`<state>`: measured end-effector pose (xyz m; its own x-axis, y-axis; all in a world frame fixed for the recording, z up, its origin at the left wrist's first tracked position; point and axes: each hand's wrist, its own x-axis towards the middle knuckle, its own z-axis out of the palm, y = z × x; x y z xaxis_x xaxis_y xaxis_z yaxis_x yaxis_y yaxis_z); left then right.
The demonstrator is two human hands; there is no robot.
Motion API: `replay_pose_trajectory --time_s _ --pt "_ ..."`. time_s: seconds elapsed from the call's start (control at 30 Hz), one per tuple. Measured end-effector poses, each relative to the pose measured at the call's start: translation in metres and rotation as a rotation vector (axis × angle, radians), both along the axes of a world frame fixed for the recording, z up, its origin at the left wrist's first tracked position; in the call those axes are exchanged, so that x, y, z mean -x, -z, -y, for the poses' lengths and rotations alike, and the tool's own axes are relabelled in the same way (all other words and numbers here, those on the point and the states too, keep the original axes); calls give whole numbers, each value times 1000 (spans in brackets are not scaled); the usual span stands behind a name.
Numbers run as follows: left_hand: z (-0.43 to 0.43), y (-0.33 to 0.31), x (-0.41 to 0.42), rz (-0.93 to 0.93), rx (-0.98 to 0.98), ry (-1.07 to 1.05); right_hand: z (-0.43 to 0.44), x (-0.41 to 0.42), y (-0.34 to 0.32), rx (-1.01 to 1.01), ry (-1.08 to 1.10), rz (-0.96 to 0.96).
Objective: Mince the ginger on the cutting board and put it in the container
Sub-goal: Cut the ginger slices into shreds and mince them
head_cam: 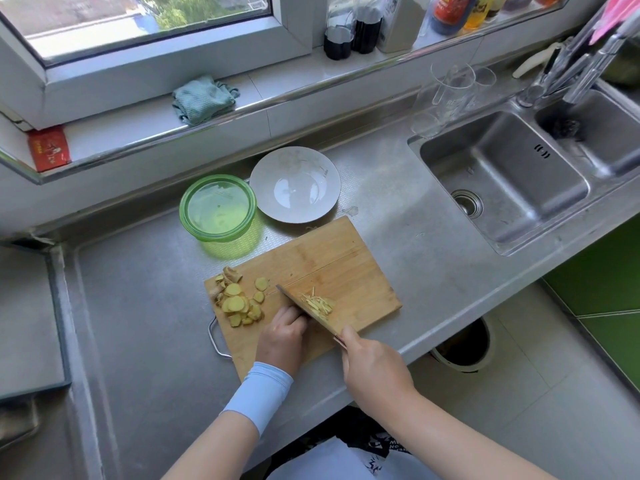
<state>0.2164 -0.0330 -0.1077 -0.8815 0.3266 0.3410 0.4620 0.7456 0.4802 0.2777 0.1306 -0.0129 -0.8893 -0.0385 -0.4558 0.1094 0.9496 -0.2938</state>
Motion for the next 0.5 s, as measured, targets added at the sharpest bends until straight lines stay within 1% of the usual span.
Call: replay_pose_trajectory --time_s 0.17,0.37,0.5 --pt "-1 0 0 -1 3 -13 9 11 2 13 -11 -14" --pt "-2 -6 -1 -40 -8 8 -6 -11 -2 -14 -28 -17" --pt "-1 -1 -1 -7 -27 7 2 2 4 6 -12 -25"
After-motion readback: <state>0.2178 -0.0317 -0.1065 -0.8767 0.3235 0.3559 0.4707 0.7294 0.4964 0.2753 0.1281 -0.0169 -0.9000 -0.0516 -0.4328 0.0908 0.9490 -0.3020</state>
